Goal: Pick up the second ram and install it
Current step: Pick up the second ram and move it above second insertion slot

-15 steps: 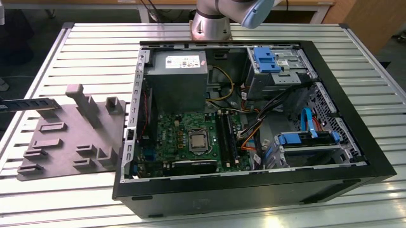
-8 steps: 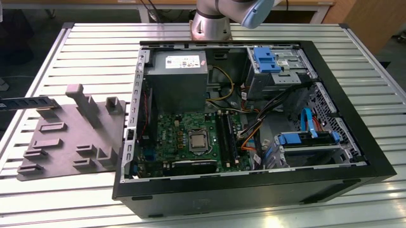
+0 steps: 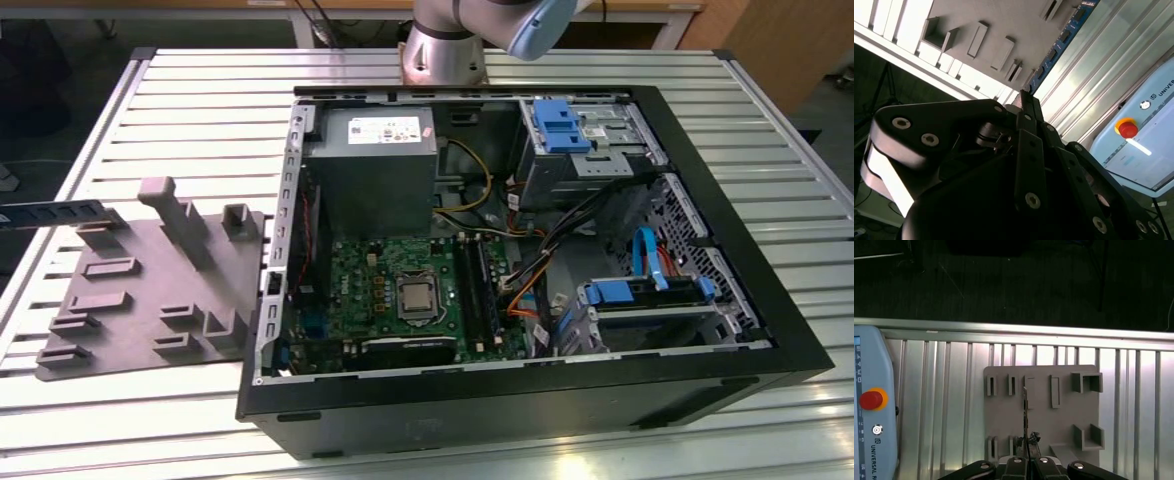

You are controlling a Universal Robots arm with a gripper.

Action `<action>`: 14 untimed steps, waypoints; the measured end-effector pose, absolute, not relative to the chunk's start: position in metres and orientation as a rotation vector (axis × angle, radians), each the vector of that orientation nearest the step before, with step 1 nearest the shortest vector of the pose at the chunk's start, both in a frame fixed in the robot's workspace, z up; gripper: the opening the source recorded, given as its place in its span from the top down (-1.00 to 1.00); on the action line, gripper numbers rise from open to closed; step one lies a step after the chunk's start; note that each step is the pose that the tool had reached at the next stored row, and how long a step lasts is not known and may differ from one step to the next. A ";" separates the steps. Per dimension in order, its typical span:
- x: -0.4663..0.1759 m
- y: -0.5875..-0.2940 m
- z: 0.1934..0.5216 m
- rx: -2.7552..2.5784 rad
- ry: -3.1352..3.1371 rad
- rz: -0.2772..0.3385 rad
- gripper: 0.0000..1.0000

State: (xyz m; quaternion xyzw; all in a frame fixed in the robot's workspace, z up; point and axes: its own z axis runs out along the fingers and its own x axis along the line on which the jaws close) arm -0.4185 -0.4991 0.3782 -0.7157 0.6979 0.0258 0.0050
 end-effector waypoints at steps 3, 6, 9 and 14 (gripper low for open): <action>-0.419 -0.499 0.380 -2.241 2.185 0.082 0.76; -0.418 -0.499 0.381 -2.241 2.185 0.083 0.76; -0.418 -0.499 0.383 -2.240 2.184 0.083 0.76; -0.418 -0.499 0.386 -2.240 2.184 0.084 0.76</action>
